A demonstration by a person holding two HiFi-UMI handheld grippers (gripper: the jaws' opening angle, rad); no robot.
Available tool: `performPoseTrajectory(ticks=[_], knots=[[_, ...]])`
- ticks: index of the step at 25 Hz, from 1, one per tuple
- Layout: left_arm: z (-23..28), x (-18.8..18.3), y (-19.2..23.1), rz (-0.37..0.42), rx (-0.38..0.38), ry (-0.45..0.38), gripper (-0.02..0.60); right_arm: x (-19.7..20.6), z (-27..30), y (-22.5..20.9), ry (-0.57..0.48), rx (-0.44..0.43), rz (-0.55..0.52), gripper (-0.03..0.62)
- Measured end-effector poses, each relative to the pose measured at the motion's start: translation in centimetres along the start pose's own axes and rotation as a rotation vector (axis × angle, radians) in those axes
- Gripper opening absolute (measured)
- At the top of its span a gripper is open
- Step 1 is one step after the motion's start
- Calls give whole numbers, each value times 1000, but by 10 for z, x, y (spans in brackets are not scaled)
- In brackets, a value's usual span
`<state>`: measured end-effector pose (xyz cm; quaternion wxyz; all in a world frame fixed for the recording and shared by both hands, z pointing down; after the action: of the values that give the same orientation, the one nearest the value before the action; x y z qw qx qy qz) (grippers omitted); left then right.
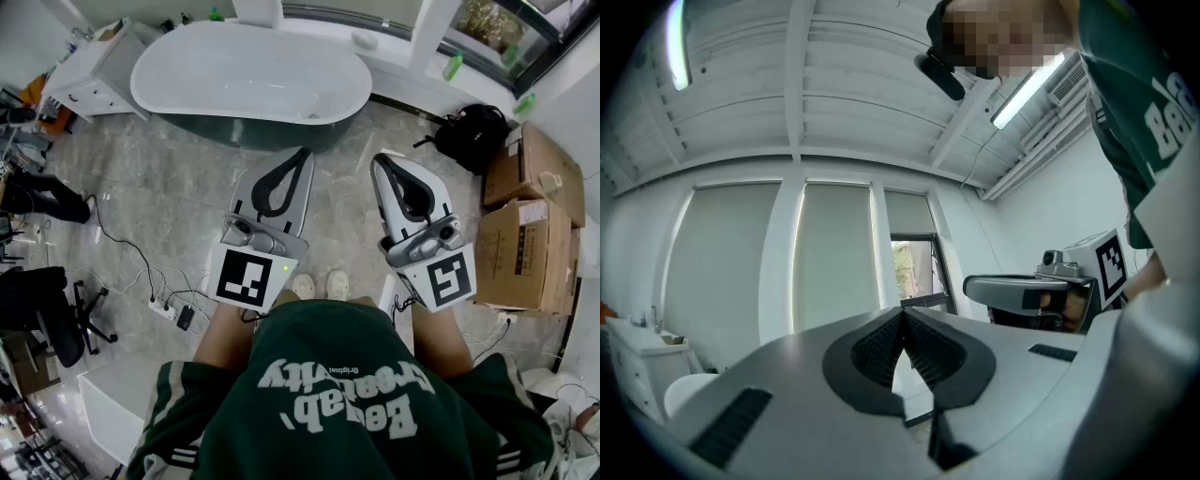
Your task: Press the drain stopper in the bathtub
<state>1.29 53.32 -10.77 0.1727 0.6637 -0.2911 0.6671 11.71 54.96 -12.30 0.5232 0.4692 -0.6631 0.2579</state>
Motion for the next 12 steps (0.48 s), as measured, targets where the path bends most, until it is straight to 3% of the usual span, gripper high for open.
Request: performPoseTrajectory(ticks=[12], knots=[[-2, 4, 6, -26, -1, -5, 5, 3, 3, 0, -6, 10, 37, 14]])
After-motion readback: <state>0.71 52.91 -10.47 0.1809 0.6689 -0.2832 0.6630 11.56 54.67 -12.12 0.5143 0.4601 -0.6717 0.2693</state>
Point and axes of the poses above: the fingertips, and each gripper's own axes: z forward along the fingers, y to its left, x out of its underside, the point moved 2 cm from there along -z, backward along the fingers, and after that the axes turned 14 degrees about x, right-handed, at the moved point
